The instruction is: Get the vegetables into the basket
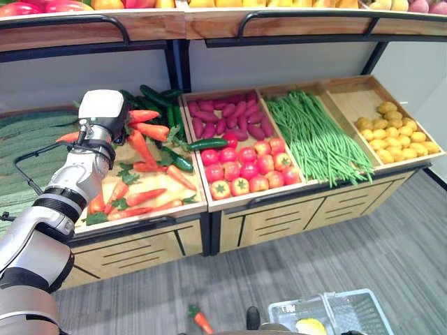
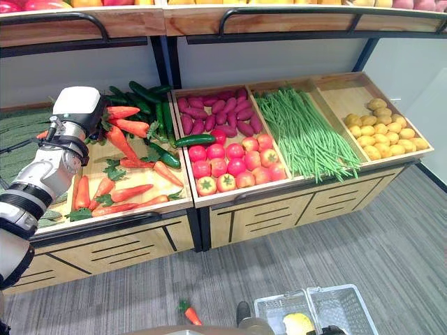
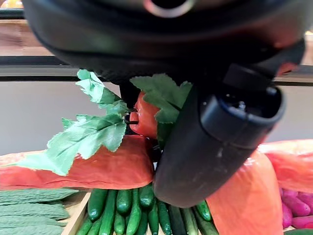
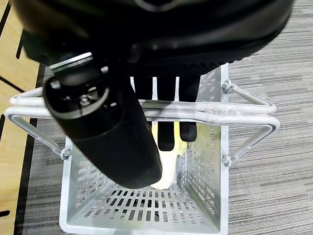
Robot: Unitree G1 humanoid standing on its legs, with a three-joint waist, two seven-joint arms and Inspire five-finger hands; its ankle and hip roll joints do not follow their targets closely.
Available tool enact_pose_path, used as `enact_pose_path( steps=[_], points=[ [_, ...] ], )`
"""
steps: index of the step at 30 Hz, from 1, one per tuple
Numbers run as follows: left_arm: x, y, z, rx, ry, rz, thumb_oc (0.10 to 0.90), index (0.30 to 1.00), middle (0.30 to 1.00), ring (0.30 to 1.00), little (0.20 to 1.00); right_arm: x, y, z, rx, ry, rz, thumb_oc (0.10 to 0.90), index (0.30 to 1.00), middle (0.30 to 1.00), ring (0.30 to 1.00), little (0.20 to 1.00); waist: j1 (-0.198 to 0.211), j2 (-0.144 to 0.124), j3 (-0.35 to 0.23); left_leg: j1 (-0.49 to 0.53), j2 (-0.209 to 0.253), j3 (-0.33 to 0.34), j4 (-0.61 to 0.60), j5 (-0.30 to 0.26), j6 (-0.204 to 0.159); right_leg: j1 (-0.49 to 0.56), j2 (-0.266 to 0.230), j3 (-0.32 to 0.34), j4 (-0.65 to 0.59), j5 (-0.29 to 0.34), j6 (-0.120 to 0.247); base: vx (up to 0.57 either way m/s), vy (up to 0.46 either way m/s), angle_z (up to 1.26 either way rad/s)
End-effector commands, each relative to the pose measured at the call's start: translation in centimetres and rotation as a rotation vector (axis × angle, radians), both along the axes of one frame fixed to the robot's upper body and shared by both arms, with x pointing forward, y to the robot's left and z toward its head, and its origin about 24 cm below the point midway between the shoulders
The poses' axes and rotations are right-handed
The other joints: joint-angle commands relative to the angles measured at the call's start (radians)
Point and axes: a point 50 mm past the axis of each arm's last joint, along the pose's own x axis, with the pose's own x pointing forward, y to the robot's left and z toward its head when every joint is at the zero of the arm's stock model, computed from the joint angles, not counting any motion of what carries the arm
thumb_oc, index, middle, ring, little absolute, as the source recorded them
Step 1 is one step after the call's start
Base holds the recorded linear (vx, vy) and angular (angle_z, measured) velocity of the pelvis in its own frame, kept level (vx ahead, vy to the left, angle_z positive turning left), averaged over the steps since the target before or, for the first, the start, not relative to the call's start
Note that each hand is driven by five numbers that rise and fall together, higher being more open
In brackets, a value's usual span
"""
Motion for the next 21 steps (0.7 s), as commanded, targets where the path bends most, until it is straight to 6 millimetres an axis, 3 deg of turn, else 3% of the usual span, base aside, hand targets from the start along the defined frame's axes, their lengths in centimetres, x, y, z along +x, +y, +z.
enact_pose_path(
  steps=[1, 12, 14, 18, 19, 20, 21],
  points=[
    [0.6, -2.0, 9.5, -0.001, -0.319, -0.075, 0.400, 0.300, 0.300, 0.300, 0.300, 0.4, -4.9, 2.4, -0.161, 0.015, 0.001, 0.400, 0.300, 0.300, 0.300, 0.300, -0.028, -0.011, -0.024, 0.031, -0.018, -0.006, 0.002, -0.078, -0.015, 0.106, -0.097, -0.008, 0.010, -0.102, 0.138, 0.01, 0.061, -0.04],
    [2.4, -7.0, 8.1, -0.072, -0.276, -0.203, 0.400, 0.300, 0.300, 0.300, 0.300, -1.1, -6.7, 3.2, -0.211, 0.024, -0.084, 0.400, 0.300, 0.300, 0.300, 0.300, -0.100, -0.005, -0.006, 0.054, -0.051, 0.059, 0.007, -0.095, 0.019, 0.054, -0.119, 0.092, 0.056, -0.084, 0.154, 0.00, 0.063, -0.23],
    [2.8, -7.7, 7.4, -0.089, -0.248, -0.217, 0.400, 0.300, 0.300, 0.300, 0.300, -1.3, -7.1, 3.5, -0.227, 0.020, -0.092, 0.400, 0.300, 0.300, 0.300, 0.300, -0.133, -0.002, -0.002, 0.066, -0.059, 0.092, 0.006, -0.102, 0.026, 0.030, -0.119, 0.126, 0.069, -0.072, 0.162, -0.01, 0.061, -0.39],
    [2.9, -8.6, 6.9, -0.103, -0.234, -0.241, 0.400, 0.300, 0.300, 0.300, 0.300, -1.4, -7.4, 3.7, -0.241, 0.023, -0.089, 0.400, 0.300, 0.300, 0.300, 0.300, -0.146, -0.005, 0.013, 0.081, -0.059, 0.157, 0.028, -0.113, 0.032, -0.006, -0.113, 0.170, 0.077, -0.045, 0.172, -0.02, 0.014, -0.58],
    [2.9, -8.5, 6.9, -0.111, -0.238, -0.240, 0.400, 0.300, 0.300, 0.300, 0.300, -1.0, -7.4, 3.7, -0.245, 0.018, -0.075, 0.400, 0.300, 0.300, 0.300, 0.300, -0.142, -0.009, 0.023, 0.076, -0.051, 0.184, 0.061, -0.122, 0.032, -0.023, -0.117, 0.159, 0.088, -0.033, 0.174, -0.18, -0.145, -0.98],
    [2.7, -7.8, 7.3, -0.118, -0.252, -0.225, 0.400, 0.300, 0.300, 0.300, 0.300, 0.5, -7.3, 3.9, -0.256, -0.009, -0.040, 0.400, 0.300, 0.300, 0.300, 0.300, -0.098, -0.006, 0.046, 0.063, -0.010, 0.269, 0.130, -0.150, 0.028, -0.062, -0.175, -0.035, 0.149, -0.027, 0.167, -0.22, -0.150, -1.38],
    [2.6, -7.4, 7.5, -0.115, -0.259, -0.215, 0.400, 0.300, 0.300, 0.300, 0.300, 1.5, -7.2, 3.9, -0.256, -0.033, -0.018, 0.400, 0.300, 0.300, 0.300, 0.300, -0.084, -0.004, 0.052, 0.057, 0.004, 0.299, 0.146, -0.148, 0.025, -0.073, -0.205, -0.125, 0.174, -0.024, 0.158, -0.16, -0.094, -2.14]
  ],
)
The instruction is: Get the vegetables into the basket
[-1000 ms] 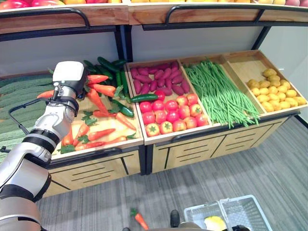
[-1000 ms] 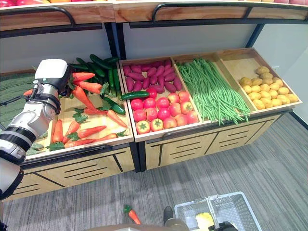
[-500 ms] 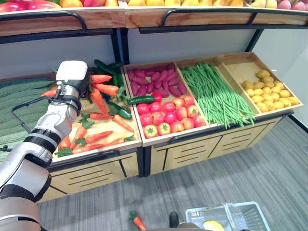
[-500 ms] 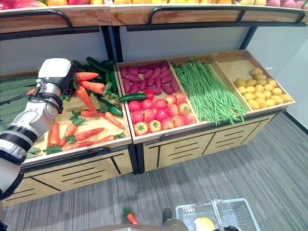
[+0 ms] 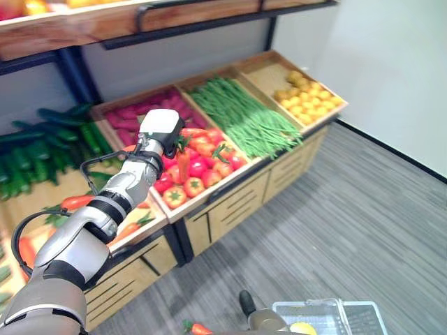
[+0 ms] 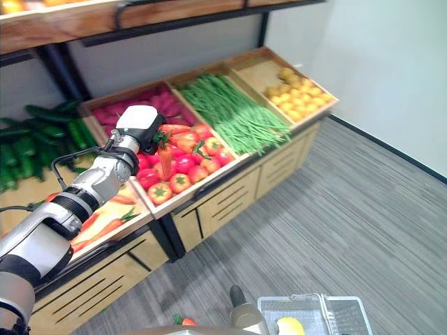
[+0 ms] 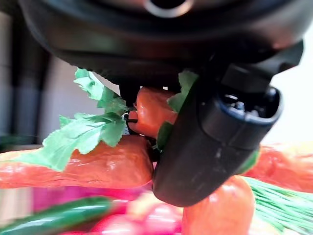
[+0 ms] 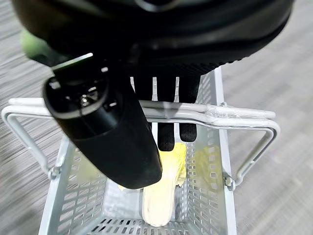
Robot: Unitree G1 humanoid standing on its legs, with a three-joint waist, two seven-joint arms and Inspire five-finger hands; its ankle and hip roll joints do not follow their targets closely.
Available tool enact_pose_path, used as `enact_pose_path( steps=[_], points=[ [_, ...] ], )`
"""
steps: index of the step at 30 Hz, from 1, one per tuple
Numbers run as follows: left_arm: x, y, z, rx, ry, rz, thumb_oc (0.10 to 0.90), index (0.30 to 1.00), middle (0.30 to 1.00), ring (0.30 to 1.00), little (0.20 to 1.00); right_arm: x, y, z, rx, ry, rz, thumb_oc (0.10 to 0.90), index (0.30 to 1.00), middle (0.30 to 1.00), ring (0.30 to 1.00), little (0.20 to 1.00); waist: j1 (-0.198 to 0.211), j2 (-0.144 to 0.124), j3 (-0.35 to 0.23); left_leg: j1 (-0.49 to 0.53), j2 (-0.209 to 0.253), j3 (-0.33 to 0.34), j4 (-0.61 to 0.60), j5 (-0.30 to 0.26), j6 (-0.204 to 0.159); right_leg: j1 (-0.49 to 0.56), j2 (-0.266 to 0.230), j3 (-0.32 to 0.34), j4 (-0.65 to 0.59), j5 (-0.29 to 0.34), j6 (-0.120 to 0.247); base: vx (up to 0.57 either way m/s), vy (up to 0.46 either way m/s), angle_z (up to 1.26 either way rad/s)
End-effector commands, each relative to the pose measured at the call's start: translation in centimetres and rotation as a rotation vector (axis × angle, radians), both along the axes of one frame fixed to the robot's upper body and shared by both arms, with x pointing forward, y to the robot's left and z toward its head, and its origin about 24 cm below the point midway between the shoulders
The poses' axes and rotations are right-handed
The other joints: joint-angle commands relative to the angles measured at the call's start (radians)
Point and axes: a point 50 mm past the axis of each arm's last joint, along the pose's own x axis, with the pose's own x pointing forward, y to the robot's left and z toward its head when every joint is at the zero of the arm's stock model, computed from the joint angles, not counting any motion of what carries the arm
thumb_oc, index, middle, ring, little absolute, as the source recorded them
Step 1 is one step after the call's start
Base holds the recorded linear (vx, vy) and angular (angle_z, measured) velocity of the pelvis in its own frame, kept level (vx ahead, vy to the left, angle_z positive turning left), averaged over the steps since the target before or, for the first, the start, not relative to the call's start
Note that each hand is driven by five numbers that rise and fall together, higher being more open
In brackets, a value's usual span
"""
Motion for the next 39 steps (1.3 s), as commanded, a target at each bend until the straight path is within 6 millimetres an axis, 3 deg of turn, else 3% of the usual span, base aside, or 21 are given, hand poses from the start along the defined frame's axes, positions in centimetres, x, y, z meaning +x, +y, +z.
enact_pose_path(
  steps=[1, 2, 3, 6, 8, 15, 18, 20, 23, 24, 26, 27, 28, 29, 30, 31, 33, 34, 35, 37, 39],
  points=[
    [1.0, 1.3, 11.5, -0.054, -0.351, 0.041, 0.400, 0.300, 0.300, 0.300, 0.300, 2.8, -5.3, 3.3, -0.216, -0.025, 0.079, 0.400, 0.300, 0.300, 0.300, 0.300, 0.088, 0.026, 0.025, -0.018, 0.075, -0.050, 0.137, -0.094, -0.030, 0.042, -0.175, -0.291, 0.181, 0.008, 0.132, -0.11, -0.016, -2.18],
    [0.8, 2.0, 11.8, -0.054, -0.362, 0.058, 0.400, 0.300, 0.300, 0.300, 0.300, 3.6, -5.2, 3.4, -0.219, -0.040, 0.101, 0.400, 0.300, 0.300, 0.300, 0.300, 0.104, 0.026, 0.032, -0.012, 0.087, -0.002, 0.144, -0.090, -0.034, 0.048, -0.217, -0.393, 0.206, 0.017, 0.129, -0.11, -0.013, -1.90],
    [0.7, 2.6, 12.0, -0.045, -0.363, 0.074, 0.400, 0.300, 0.300, 0.300, 0.300, 4.2, -5.1, 3.5, -0.219, -0.049, 0.123, 0.400, 0.300, 0.300, 0.300, 0.300, 0.108, 0.023, 0.034, -0.007, 0.095, 0.024, 0.142, -0.087, -0.037, 0.054, -0.240, -0.440, 0.215, 0.026, 0.127, -0.15, -0.051, -1.21],
    [0.2, 3.7, 12.2, -0.041, -0.367, 0.090, 0.400, 0.300, 0.300, 0.300, 0.300, 5.5, -5.0, 3.7, -0.227, -0.067, 0.168, 0.400, 0.300, 0.300, 0.300, 0.300, 0.114, 0.006, 0.030, 0.018, 0.090, 0.095, 0.132, -0.080, -0.046, 0.080, -0.286, -0.563, 0.204, 0.073, 0.133, -0.06, -0.065, -1.30],
    [0.1, 3.8, 11.7, -0.050, -0.359, 0.086, 0.400, 0.300, 0.300, 0.300, 0.300, 5.8, -4.9, 3.8, -0.227, -0.069, 0.176, 0.400, 0.300, 0.300, 0.300, 0.300, 0.103, -0.002, 0.023, 0.037, 0.079, 0.122, 0.117, -0.075, -0.050, 0.098, -0.291, -0.604, 0.173, 0.108, 0.138, 0.00, -0.088, -1.00],
    [0.7, 1.6, 9.3, -0.139, -0.298, 0.034, 0.400, 0.300, 0.300, 0.300, 0.300, 3.8, -5.6, 3.7, -0.237, -0.038, 0.124, 0.400, 0.300, 0.300, 0.300, 0.300, 0.047, 0.010, 0.010, 0.044, 0.129, 0.119, 0.166, -0.071, -0.094, 0.118, -0.228, -0.536, 0.084, 0.079, 0.129, 0.08, -0.143, -0.20],
    [1.0, 0.8, 8.4, -0.163, -0.267, 0.026, 0.400, 0.300, 0.300, 0.300, 0.300, 3.1, -5.9, 3.7, -0.242, -0.026, 0.102, 0.400, 0.300, 0.300, 0.300, 0.300, 0.033, 0.033, 0.004, 0.049, 0.164, 0.115, 0.168, -0.045, -0.117, 0.133, -0.181, -0.525, 0.070, 0.043, 0.108, 0.08, -0.191, -0.17],
    [1.1, 0.5, 8.1, -0.195, -0.263, 0.025, 0.400, 0.300, 0.300, 0.300, 0.300, 3.3, -6.4, 4.2, -0.262, -0.037, 0.094, 0.400, 0.300, 0.300, 0.300, 0.300, 0.016, 0.059, 0.007, 0.054, 0.205, 0.107, 0.168, -0.001, -0.150, 0.133, -0.134, -0.512, 0.073, 0.001, 0.081, 0.08, -0.232, -0.16],
    [1.2, 0.7, 7.9, -0.206, -0.254, 0.033, 0.400, 0.300, 0.300, 0.300, 0.300, 3.8, -6.8, 4.5, -0.274, -0.045, 0.098, 0.400, 0.300, 0.300, 0.300, 0.300, 0.012, 0.075, 0.010, 0.055, 0.234, 0.095, 0.179, 0.033, -0.175, 0.130, -0.103, -0.501, 0.076, -0.027, 0.060, 0.08, -0.176, -0.17],
    [1.1, 1.1, 7.7, -0.216, -0.252, 0.043, 0.400, 0.300, 0.300, 0.300, 0.300, 4.7, -7.1, 5.0, -0.292, -0.062, 0.115, 0.400, 0.300, 0.300, 0.300, 0.300, 0.014, 0.088, 0.018, 0.040, 0.277, 0.068, 0.245, 0.090, -0.210, 0.128, -0.061, -0.483, 0.077, -0.061, 0.035, 0.12, -0.206, -0.31],
    [0.9, 1.5, 7.6, -0.223, -0.252, 0.053, 0.400, 0.300, 0.300, 0.300, 0.300, 6.0, -7.6, 5.8, -0.312, -0.089, 0.142, 0.400, 0.300, 0.300, 0.300, 0.300, 0.027, 0.096, 0.031, 0.016, 0.303, -0.004, 0.319, 0.162, -0.226, 0.129, -0.021, -0.456, 0.073, -0.088, 0.010, 0.12, -0.203, -0.50],
    [0.8, 2.0, 7.6, -0.228, -0.253, 0.064, 0.400, 0.300, 0.300, 0.300, 0.300, 6.5, -7.8, 6.1, -0.320, -0.099, 0.156, 0.400, 0.300, 0.300, 0.300, 0.300, 0.040, 0.097, 0.042, -0.009, 0.305, -0.073, 0.358, 0.191, -0.226, 0.131, -0.002, -0.436, 0.065, -0.101, -0.002, 0.11, -0.173, -0.61],
    [0.6, 2.5, 7.4, -0.237, -0.255, 0.075, 0.400, 0.300, 0.300, 0.300, 0.300, 7.6, -8.1, 6.7, -0.336, -0.120, 0.175, 0.400, 0.300, 0.300, 0.300, 0.300, 0.063, 0.093, 0.055, -0.060, 0.282, -0.191, 0.403, 0.191, -0.216, 0.137, 0.014, -0.411, 0.054, -0.111, -0.014, 0.06, -0.119, -0.52],
    [0.3, 3.2, 7.1, -0.246, -0.255, 0.093, 0.400, 0.300, 0.300, 0.300, 0.300, 8.7, -8.0, 7.1, -0.340, -0.135, 0.202, 0.400, 0.300, 0.300, 0.300, 0.300, 0.083, 0.083, 0.060, -0.084, 0.226, -0.265, 0.373, 0.161, -0.170, 0.124, 0.011, -0.394, 0.055, -0.100, -0.022, 0.03, -0.069, -1.10],
    [0.3, 3.3, 7.1, -0.247, -0.256, 0.095, 0.400, 0.300, 0.300, 0.300, 0.300, 8.8, -8.0, 7.1, -0.341, -0.136, 0.204, 0.400, 0.300, 0.300, 0.300, 0.300, 0.079, 0.082, 0.058, -0.086, 0.222, -0.264, 0.372, 0.161, -0.167, 0.121, 0.007, -0.394, 0.056, -0.100, -0.021, 0.06, -0.040, -1.14],
    [-0.1, 4.3, 6.7, -0.252, -0.254, 0.121, 0.400, 0.300, 0.300, 0.300, 0.300, 9.8, -7.9, 7.4, -0.343, -0.146, 0.241, 0.400, 0.300, 0.300, 0.300, 0.300, 0.106, 0.069, 0.056, -0.121, 0.162, -0.343, 0.344, 0.103, -0.135, 0.121, 0.012, -0.343, 0.051, -0.107, -0.016, 0.16, -0.056, -1.20],
    [-0.5, 5.0, 6.3, -0.240, -0.250, 0.141, 0.400, 0.300, 0.300, 0.300, 0.300, 10.6, -8.0, 7.9, -0.352, -0.148, 0.281, 0.400, 0.300, 0.300, 0.300, 0.300, 0.127, 0.060, 0.055, -0.140, 0.131, -0.378, 0.257, 0.066, -0.108, 0.133, 0.018, -0.285, 0.046, -0.113, -0.005, 0.28, -0.039, -0.73],
    [-0.8, 5.3, 5.9, -0.246, -0.250, 0.143, 0.400, 0.300, 0.300, 0.300, 0.300, 11.7, -7.9, 8.4, -0.357, -0.169, 0.313, 0.400, 0.300, 0.300, 0.300, 0.300, 0.153, 0.045, 0.059, -0.176, 0.087, -0.432, 0.176, 0.027, -0.098, 0.153, 0.016, -0.243, 0.042, -0.121, 0.003, 0.38, 0.008, -0.87],
    [-1.0, 5.6, 5.4, -0.242, -0.240, 0.154, 0.400, 0.300, 0.300, 0.300, 0.300, 12.5, -7.7, 8.7, -0.362, -0.187, 0.337, 0.400, 0.300, 0.300, 0.300, 0.300, 0.185, 0.043, 0.070, -0.231, 0.050, -0.524, 0.151, 0.053, -0.101, 0.172, 0.029, -0.206, 0.035, -0.128, 0.003, 0.35, -0.011, -0.96],
    [-1.4, 6.5, 5.2, -0.223, -0.243, 0.178, 0.400, 0.300, 0.300, 0.300, 0.300, 13.5, -7.2, 8.8, -0.361, -0.204, 0.368, 0.400, 0.300, 0.300, 0.300, 0.300, 0.219, 0.046, 0.083, -0.285, 0.012, -0.625, 0.125, 0.089, -0.102, 0.184, 0.037, -0.154, 0.040, -0.135, 0.002, 0.17, -0.030, -0.99],
    [-1.9, 7.2, 5.5, -0.209, -0.252, 0.190, 0.400, 0.300, 0.300, 0.300, 0.300, 13.8, -6.6, 8.5, -0.348, -0.196, 0.397, 0.400, 0.300, 0.300, 0.300, 0.300, 0.221, 0.052, 0.081, -0.257, 0.022, -0.612, 0.102, 0.069, -0.090, 0.189, 0.042, -0.120, 0.048, -0.142, 0.004, 0.10, 0.020, -1.13]
  ],
)
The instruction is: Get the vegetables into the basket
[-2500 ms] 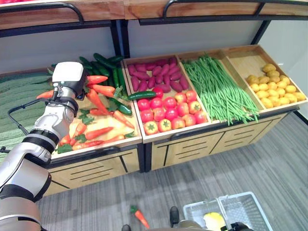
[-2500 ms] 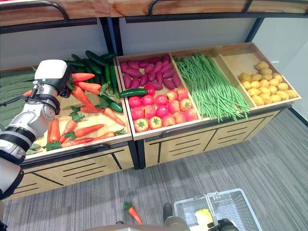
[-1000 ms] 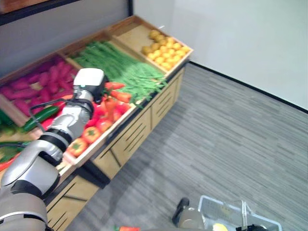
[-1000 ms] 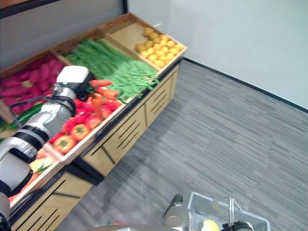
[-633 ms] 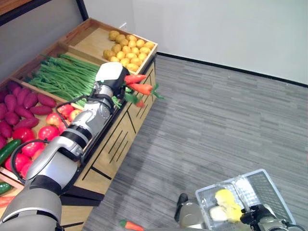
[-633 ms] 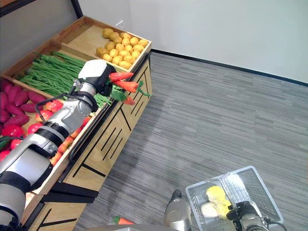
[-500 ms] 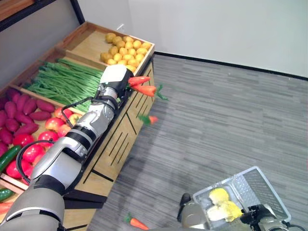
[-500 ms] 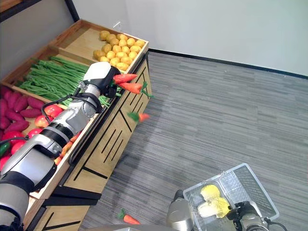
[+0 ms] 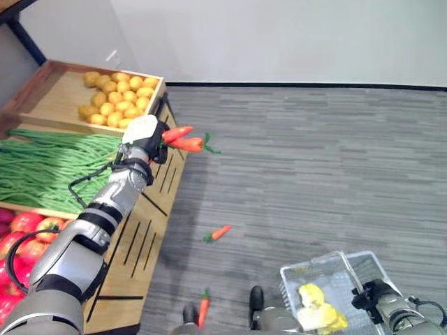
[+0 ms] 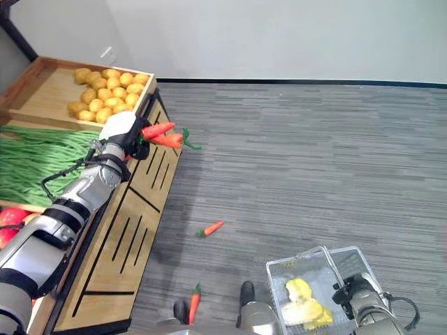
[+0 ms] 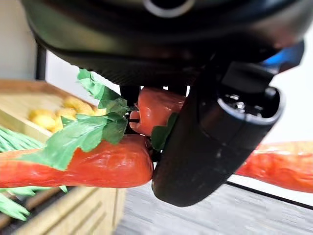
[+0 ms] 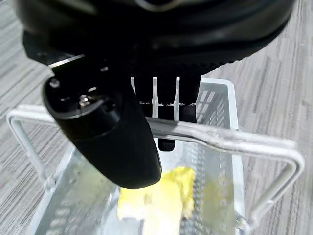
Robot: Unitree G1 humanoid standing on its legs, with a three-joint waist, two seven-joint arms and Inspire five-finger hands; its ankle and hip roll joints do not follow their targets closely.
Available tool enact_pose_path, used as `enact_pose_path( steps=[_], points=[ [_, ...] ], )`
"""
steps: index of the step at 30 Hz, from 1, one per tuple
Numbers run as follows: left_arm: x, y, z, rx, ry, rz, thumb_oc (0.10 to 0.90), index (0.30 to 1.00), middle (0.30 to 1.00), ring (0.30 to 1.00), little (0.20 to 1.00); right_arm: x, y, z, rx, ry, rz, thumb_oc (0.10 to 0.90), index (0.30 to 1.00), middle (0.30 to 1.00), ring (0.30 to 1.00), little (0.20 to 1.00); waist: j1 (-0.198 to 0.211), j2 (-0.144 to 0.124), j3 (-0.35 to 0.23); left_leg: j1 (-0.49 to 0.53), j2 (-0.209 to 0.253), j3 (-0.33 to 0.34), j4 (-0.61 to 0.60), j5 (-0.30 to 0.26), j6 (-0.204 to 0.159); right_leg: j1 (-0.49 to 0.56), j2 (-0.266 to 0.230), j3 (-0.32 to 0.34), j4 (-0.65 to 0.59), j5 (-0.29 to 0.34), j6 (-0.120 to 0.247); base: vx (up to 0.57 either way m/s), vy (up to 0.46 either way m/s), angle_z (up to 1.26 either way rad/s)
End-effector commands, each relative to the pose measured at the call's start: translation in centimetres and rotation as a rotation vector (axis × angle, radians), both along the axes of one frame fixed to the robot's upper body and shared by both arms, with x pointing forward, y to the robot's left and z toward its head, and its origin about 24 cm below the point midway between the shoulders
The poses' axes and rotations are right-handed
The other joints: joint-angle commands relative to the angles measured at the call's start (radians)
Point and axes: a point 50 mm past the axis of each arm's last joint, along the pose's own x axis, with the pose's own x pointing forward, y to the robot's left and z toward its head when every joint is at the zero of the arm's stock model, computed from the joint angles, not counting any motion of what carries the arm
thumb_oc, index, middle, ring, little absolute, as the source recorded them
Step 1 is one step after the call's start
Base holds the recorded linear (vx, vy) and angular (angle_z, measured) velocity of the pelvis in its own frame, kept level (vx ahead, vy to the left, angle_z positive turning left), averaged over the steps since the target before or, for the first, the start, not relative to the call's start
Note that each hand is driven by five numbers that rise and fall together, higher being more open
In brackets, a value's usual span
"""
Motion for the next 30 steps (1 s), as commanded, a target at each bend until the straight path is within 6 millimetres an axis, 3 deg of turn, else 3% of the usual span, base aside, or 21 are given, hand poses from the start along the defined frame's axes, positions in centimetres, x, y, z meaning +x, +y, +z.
enact_pose_path(
  steps=[1, 8, 14, 21, 25, 27, 30],
  points=[
    [0.2, 3.2, 8.9, 0.056, -0.314, 0.077, 0.400, 0.300, 0.300, 0.300, 0.300, 2.1, -2.7, 3.1, -0.131, -0.055, 0.055, 0.400, 0.300, 0.300, 0.300, 0.300, 0.010, -0.013, -0.040, 0.056, -0.026, 0.019, 0.070, -0.035, 0.052, 0.040, -0.074, 0.026, 0.060, -0.096, 0.163, 0.14, 0.071, -0.97],
    [-0.5, 2.9, 7.7, 0.075, -0.284, 0.038, 0.400, 0.300, 0.300, 0.300, 0.300, 3.1, -1.3, 2.6, -0.096, -0.072, 0.084, 0.400, 0.300, 0.300, 0.300, 0.300, 0.015, -0.016, -0.085, 0.178, -0.045, 0.047, -0.019, -0.058, 0.079, 0.093, -0.086, 0.054, 0.038, -0.097, 0.173, 0.13, 0.068, -0.27],
    [-1.0, 1.2, 7.0, 0.053, -0.278, -0.041, 0.400, 0.300, 0.300, 0.300, 0.300, 4.6, -0.9, 3.4, -0.096, -0.111, 0.112, 0.400, 0.300, 0.300, 0.300, 0.300, 0.023, -0.016, -0.102, 0.207, -0.055, 0.061, -0.024, -0.080, 0.091, 0.109, -0.096, 0.062, 0.028, -0.095, 0.184, 0.06, 0.046, -0.08],
    [-1.3, -1.1, 5.8, -0.024, -0.265, -0.123, 0.400, 0.300, 0.300, 0.300, 0.300, 8.7, -0.8, 6.8, -0.144, -0.234, 0.188, 0.400, 0.300, 0.300, 0.300, 0.300, 0.024, -0.014, -0.111, 0.227, -0.058, 0.063, -0.027, -0.094, 0.096, 0.120, -0.105, 0.063, 0.026, -0.097, 0.187, 0.03, 0.023, -0.08],
    [-1.5, -2.7, 6.2, -0.062, -0.282, -0.185, 0.400, 0.300, 0.300, 0.300, 0.300, 11.8, -0.2, 9.5, -0.176, -0.320, 0.243, 0.400, 0.300, 0.300, 0.300, 0.300, 0.026, -0.011, -0.110, 0.225, -0.056, 0.064, -0.027, -0.094, 0.096, 0.118, -0.104, 0.063, 0.022, -0.094, 0.186, 0.00, 0.000, 0.00],
    [-1.5, -3.0, 6.3, -0.067, -0.287, -0.195, 0.400, 0.300, 0.300, 0.300, 0.300, 12.3, 0.0, 10.0, -0.181, -0.334, 0.253, 0.400, 0.300, 0.300, 0.300, 0.300, 0.025, -0.009, -0.108, 0.225, -0.055, 0.064, -0.027, -0.094, 0.096, 0.117, -0.103, 0.063, 0.022, -0.094, 0.186, 0.00, 0.000, 0.00],
    [-1.8, -5.1, 6.8, -0.102, -0.295, -0.281, 0.400, 0.300, 0.300, 0.300, 0.300, 15.2, 1.3, 12.7, -0.198, -0.418, 0.306, 0.400, 0.300, 0.300, 0.300, 0.300, 0.032, -0.004, -0.104, 0.215, -0.057, 0.062, -0.027, -0.080, 0.097, 0.106, -0.105, 0.063, 0.024, -0.082, 0.184, -0.01, 0.001, 0.00]
  ],
)
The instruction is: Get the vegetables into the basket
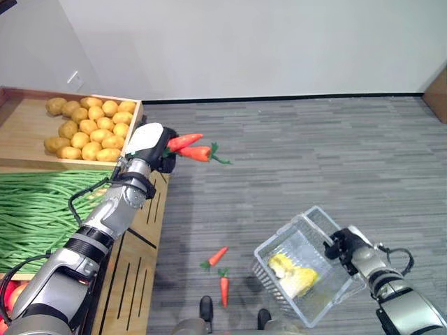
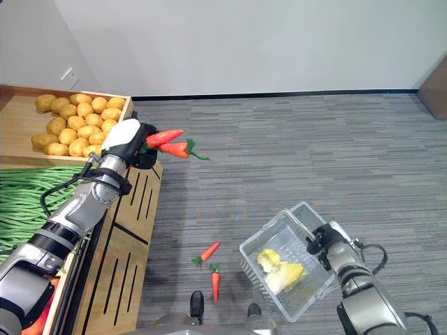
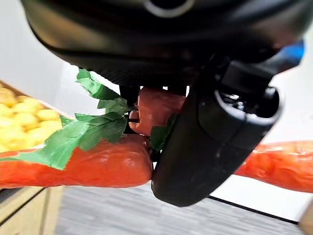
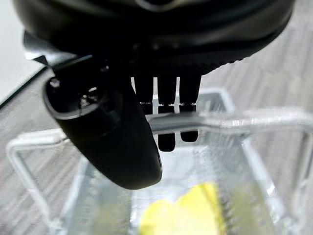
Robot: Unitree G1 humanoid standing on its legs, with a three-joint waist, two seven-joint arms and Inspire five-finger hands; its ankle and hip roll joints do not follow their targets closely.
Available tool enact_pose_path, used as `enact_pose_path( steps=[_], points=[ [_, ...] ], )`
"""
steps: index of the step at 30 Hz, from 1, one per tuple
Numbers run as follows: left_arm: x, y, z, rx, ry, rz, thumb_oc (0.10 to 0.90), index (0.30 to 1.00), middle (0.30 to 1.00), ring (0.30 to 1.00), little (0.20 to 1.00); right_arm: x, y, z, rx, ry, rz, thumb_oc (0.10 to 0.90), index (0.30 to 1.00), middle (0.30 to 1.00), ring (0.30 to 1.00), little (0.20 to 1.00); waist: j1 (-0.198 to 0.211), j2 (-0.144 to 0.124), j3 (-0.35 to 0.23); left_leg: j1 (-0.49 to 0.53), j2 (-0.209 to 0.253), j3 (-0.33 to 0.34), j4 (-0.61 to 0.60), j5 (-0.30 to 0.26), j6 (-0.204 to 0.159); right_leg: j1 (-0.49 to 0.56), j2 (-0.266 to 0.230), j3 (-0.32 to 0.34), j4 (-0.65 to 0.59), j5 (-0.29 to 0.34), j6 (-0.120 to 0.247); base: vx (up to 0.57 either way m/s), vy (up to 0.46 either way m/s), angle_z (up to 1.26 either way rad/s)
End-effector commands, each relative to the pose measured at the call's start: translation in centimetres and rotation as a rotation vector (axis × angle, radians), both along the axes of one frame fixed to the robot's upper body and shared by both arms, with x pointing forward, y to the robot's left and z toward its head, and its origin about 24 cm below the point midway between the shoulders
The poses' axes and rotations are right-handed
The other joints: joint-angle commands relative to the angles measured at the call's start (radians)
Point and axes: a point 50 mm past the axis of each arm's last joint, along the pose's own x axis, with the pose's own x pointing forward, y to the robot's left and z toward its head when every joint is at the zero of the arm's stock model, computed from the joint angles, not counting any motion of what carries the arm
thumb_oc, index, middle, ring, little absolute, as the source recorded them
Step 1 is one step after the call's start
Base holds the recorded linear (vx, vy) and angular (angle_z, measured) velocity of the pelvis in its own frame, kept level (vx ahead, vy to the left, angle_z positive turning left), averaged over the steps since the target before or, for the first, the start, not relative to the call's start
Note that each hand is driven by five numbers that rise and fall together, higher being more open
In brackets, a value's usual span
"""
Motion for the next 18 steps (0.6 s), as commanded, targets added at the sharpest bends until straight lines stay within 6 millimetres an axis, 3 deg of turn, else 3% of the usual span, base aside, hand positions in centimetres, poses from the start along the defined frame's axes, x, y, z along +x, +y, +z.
enact_pose_path(
  steps=[1, 11, 14, 15, 18],
  points=[
    [0.8, -2.6, 4.9, -0.047, -0.186, -0.116, 0.400, 0.300, 0.300, 0.300, 0.300, 6.0, -1.9, 8.7, -0.173, -0.265, 0.057, 0.400, 0.300, 0.300, 0.300, 0.300, 0.021, -0.008, -0.086, 0.083, 0.038, -0.008, 0.002, -0.133, -0.056, -0.017, -0.031, -0.036, 0.020, -0.029, 0.045, 0.00, 0.000, 0.00],
    [0.4, -6.2, 5.4, -0.077, -0.184, -0.252, 0.400, 0.300, 0.300, 0.300, 0.300, 10.7, 2.5, 14.1, -0.149, -0.479, 0.157, 0.400, 0.300, 0.300, 0.300, 0.300, 0.017, 0.004, -0.083, 0.070, 0.040, -0.005, 0.002, -0.117, -0.056, -0.038, -0.030, -0.032, 0.027, -0.017, 0.040, -0.01, 0.000, 0.00],
    [0.7, -7.8, 4.3, -0.094, -0.136, -0.279, 0.400, 0.300, 0.300, 0.300, 0.300, 11.9, 4.4, 15.6, -0.138, -0.532, 0.189, 0.400, 0.300, 0.300, 0.300, 0.300, 0.009, 0.004, -0.084, 0.074, 0.042, -0.002, 0.002, -0.117, -0.055, -0.039, -0.026, -0.028, 0.028, -0.018, 0.036, 0.00, -0.010, -0.01],
    [0.9, -8.6, 3.7, -0.082, -0.111, -0.294, 0.400, 0.300, 0.300, 0.300, 0.300, 12.7, 5.7, 16.9, -0.173, -0.555, 0.250, 0.400, 0.300, 0.300, 0.300, 0.300, 0.005, 0.002, -0.084, 0.076, 0.044, 0.002, 0.002, -0.118, -0.056, -0.041, -0.023, -0.026, 0.030, -0.018, 0.035, 0.00, -0.029, -0.03],
    [1.0, -9.5, 3.3, -0.083, -0.089, -0.309, 0.400, 0.300, 0.300, 0.300, 0.300, 13.2, 6.7, 17.9, -0.164, -0.588, 0.272, 0.400, 0.300, 0.300, 0.300, 0.300, 0.000, 0.003, -0.083, 0.076, 0.045, 0.004, 0.002, -0.117, -0.056, -0.042, -0.021, -0.021, 0.031, -0.018, 0.033, 0.00, -0.016, -0.08]
  ],
)
